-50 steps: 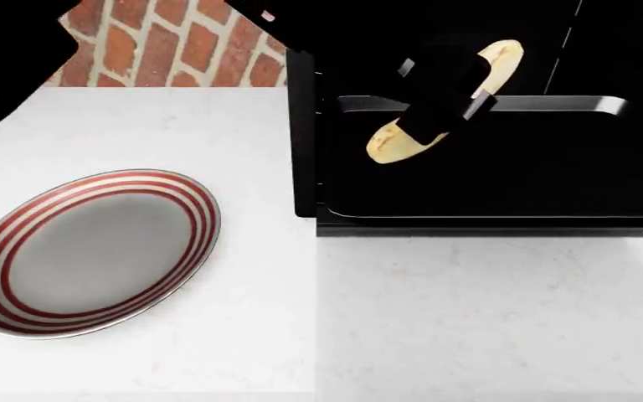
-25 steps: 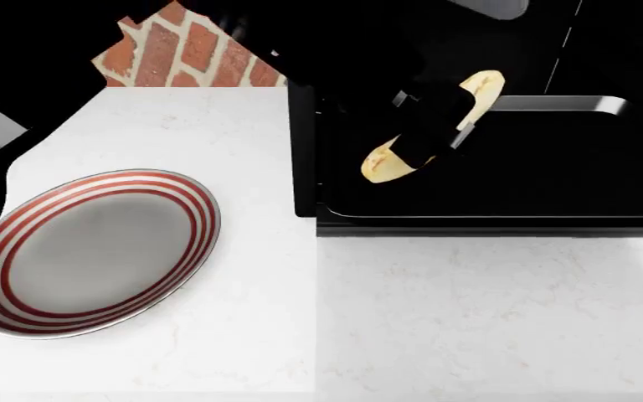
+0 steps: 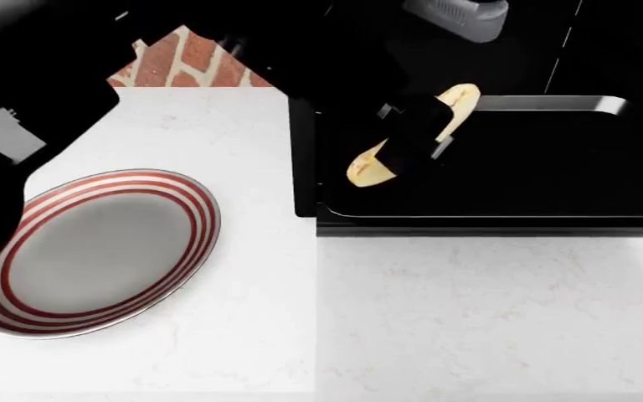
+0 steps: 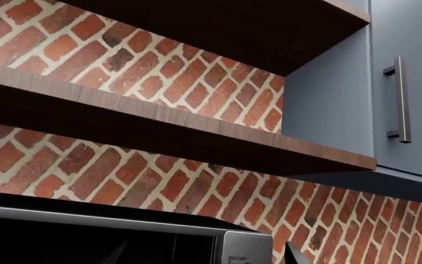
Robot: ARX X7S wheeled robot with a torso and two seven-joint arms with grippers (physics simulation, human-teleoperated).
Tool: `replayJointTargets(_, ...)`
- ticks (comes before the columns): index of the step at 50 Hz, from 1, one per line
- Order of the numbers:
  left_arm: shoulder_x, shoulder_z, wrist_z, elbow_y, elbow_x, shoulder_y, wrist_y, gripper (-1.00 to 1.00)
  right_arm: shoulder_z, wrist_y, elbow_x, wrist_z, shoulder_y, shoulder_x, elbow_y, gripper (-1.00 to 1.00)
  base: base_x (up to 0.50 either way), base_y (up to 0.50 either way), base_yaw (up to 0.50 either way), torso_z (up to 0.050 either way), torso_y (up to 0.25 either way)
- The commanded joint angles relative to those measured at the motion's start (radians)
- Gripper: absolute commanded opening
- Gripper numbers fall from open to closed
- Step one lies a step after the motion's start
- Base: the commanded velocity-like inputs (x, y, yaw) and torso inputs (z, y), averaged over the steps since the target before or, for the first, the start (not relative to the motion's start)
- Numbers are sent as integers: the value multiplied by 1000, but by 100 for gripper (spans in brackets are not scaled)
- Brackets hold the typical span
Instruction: Place the baguette on the tray of the toaster oven.
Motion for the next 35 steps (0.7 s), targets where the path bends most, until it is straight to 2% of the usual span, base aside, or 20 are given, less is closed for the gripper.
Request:
replayJointTargets(1, 0, -7, -4, -8, 16, 4, -7, -100, -33, 5, -11, 0, 21, -6, -1, 100, 0, 0, 0, 0, 0)
replayJointTargets(16, 0, -8, 2, -10, 28, 14, -5, -100, 13, 31, 3, 6, -16, -29, -1, 100, 1, 0, 0, 0, 0)
replayJointTargets(17, 0, -8, 2, -10, 33, 12, -7, 100, 15, 29, 2, 6, -19, -29, -1, 100, 0, 0, 0, 0, 0)
replayJointTargets(35, 0, -9, 8, -27, 32, -38, -4, 100, -12, 27, 3, 8, 6, -31, -2, 100, 0, 0, 0, 0, 0)
